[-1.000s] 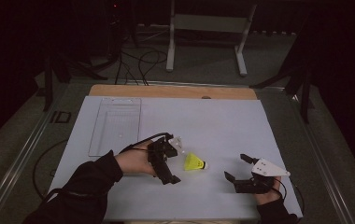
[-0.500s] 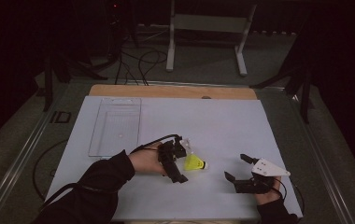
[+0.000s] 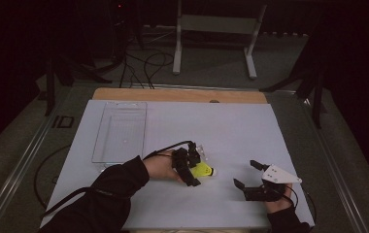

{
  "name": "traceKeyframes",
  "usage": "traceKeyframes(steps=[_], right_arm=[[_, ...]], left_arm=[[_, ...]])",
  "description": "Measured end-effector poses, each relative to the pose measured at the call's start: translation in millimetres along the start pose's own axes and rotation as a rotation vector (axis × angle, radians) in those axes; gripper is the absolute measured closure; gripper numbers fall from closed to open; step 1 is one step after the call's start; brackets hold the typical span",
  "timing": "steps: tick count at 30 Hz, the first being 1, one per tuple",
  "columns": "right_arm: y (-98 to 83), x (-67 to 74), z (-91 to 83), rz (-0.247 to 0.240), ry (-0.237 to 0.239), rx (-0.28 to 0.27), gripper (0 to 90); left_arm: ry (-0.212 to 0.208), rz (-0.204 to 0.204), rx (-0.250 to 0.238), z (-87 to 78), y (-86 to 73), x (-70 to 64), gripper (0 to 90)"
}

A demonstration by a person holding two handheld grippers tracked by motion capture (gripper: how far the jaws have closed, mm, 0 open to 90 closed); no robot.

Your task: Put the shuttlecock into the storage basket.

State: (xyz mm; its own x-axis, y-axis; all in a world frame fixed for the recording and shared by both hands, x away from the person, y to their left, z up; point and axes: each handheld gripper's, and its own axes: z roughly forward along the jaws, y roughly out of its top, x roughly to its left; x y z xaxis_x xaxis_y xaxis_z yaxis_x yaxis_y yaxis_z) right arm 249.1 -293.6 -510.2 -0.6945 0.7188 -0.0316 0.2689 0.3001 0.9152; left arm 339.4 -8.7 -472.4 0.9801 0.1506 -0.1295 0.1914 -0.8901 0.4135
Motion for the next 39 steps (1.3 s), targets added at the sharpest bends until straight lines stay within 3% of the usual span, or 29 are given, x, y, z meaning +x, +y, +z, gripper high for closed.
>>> traceKeyframes(steps=[6,15,32,39], right_arm=[[-0.1,0.1,0.3,0.001,0.001,0.002,8.0],[-0.2,-0.3,-0.4,0.002,0.005,0.002,8.0],[-0.5,-0.6,0.2,0.002,0.007,0.005,8.0],[-0.5,-0.6,0.3,0.001,0.007,0.005,8.0]], left_arm=[[0.019,0.0,-0.003,7.1,4.0,5.2,41.9],[0.012,0.01,0.013,15.7,13.9,5.2,57.9],[0.013,0.007,0.026,26.8,13.7,10.1,80.3],[0.011,0.025,0.037,26.9,16.2,9.7,88.4]])
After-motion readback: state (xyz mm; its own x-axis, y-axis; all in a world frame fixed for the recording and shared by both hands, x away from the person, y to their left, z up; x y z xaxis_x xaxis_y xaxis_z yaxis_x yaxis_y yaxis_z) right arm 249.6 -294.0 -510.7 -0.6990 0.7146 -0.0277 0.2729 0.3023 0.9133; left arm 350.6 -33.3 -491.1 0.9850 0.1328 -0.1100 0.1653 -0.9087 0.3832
